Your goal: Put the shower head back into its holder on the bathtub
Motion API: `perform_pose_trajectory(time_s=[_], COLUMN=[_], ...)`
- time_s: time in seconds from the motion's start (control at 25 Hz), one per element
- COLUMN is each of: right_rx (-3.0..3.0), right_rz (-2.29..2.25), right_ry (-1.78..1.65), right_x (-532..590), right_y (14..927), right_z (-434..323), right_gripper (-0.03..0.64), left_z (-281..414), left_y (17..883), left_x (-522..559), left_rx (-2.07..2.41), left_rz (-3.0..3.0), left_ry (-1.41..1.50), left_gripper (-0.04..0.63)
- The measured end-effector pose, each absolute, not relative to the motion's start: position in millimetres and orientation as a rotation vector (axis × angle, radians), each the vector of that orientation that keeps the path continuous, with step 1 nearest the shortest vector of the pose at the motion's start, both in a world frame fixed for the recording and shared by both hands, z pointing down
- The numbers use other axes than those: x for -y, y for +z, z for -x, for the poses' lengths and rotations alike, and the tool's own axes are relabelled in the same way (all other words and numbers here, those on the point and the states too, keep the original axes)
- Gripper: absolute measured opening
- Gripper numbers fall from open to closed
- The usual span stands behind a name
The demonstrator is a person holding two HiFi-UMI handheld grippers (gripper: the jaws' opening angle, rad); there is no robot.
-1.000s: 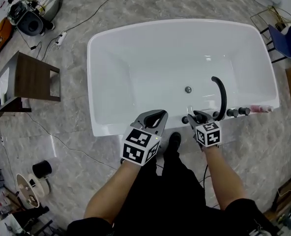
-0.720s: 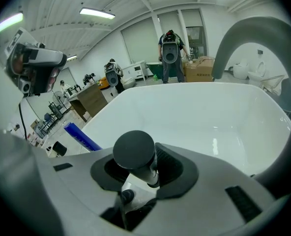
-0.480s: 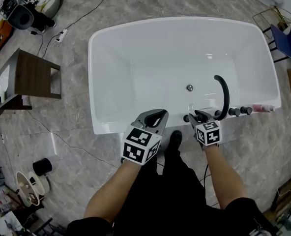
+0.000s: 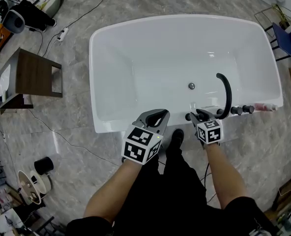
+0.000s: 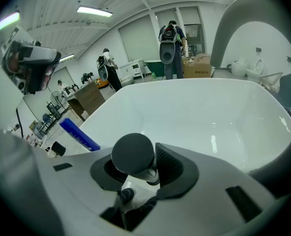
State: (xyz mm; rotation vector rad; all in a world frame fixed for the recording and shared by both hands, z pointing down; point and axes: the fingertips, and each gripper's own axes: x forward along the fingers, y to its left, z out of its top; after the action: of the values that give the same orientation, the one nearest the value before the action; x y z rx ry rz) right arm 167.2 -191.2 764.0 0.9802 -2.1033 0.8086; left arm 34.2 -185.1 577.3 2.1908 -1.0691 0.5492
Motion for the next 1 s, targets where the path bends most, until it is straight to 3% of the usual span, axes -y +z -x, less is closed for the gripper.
perform_pose_trajectory(time_s=[0.6,1.0], right_rx=[2.157,2.181], right_rz=[-0.971,-1.086], right_ry=[0.854,0.834], right_x=[196,193], right_y=[729,681], right_z=[-150,-166], right_gripper=[0.236,0.217], left_z=[-29,-30], left_y=[562,536], left_x=[192,200], left_rx=[1.065,1.037], left_rz=[-2.223,-2.311], left_ry=[0.525,0.467], left_gripper=[0.023,0.023])
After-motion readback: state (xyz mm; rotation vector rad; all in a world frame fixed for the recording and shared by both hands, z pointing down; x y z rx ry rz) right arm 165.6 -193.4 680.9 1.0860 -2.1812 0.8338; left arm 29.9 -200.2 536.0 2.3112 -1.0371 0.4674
